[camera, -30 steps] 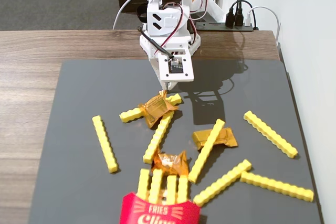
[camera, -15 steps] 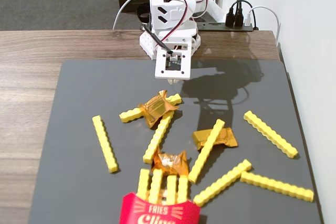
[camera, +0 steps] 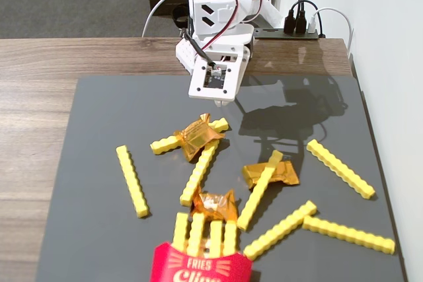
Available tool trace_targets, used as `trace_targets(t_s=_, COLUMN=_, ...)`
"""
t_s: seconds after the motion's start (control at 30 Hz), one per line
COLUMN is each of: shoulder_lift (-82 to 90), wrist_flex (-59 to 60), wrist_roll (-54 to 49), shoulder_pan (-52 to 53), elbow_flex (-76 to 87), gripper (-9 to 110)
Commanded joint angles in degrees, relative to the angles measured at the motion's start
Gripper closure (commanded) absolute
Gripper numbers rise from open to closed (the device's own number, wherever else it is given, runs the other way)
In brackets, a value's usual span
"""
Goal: Grab a fry
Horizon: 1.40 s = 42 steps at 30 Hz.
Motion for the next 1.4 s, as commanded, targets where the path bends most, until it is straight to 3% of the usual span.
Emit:
trace_targets(t_s=0.0, shoulder_lift=-0.4, wrist_flex=1.2, wrist_roll=1.5, shoulder_pan=-0.4, elbow_flex=-2.5, gripper=101)
trace_targets(t_s=0.17, shoulder_lift=-1.1, wrist_flex=3.3, wrist_roll=6.2, shoulder_pan=0.2, elbow_flex=-1.8, gripper=93)
trace_targets(t_s=0.33, shoulder_lift=-2.0, wrist_flex=4.6, wrist_roll=11.8, shoulder_pan=2.1, elbow_flex=-1.8, gripper=92)
trace_targets(t_s=0.43, shoulder_lift=-3.3, wrist_flex=4.0, wrist_roll=15.4, shoulder_pan=3.3, elbow_flex=-1.2, gripper=79)
trace_targets(t_s=1.37, shoulder_lift=-18.5, wrist_flex=-12.7, wrist_roll=26.7, shoulder_pan=2.3, elbow_flex=5.4, gripper=80)
